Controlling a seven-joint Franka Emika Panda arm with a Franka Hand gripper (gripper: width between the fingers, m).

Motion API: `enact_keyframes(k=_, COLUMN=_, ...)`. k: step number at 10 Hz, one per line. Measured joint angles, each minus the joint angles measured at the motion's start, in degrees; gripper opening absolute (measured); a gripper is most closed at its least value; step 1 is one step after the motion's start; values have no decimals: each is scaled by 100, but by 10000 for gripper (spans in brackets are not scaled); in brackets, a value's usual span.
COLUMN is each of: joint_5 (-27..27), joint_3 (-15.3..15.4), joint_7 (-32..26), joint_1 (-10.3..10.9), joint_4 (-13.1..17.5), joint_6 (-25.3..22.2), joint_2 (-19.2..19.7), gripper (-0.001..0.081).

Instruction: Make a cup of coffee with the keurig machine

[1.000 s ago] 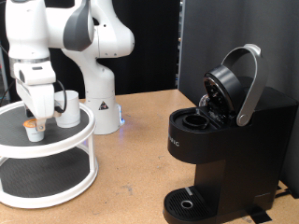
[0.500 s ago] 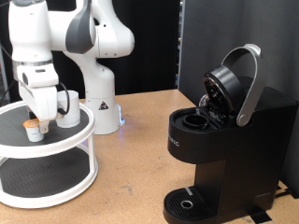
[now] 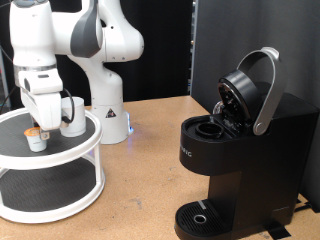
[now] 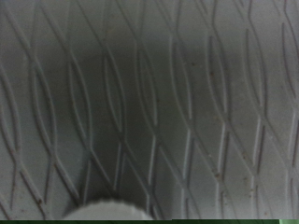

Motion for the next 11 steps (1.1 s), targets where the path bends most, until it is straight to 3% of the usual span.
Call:
enact_keyframes(k=1, joint_5=3, joint_3=5, joint_7=41, joint_1=0, joint_4=0, joint_6=-3, joint_2=0, gripper=436)
enact_keyframes(k=5, joint_5=126, joint_3=15, joint_7=80, joint_1=21, joint_4=44, joint_6=-108, joint_2=-14, gripper=436)
enact_keyframes(k=11, joint_5=832, joint_3=128, joint_7=43, joint_1=312, joint_4=779, joint_6=-1695, joint_2=-650, gripper=434)
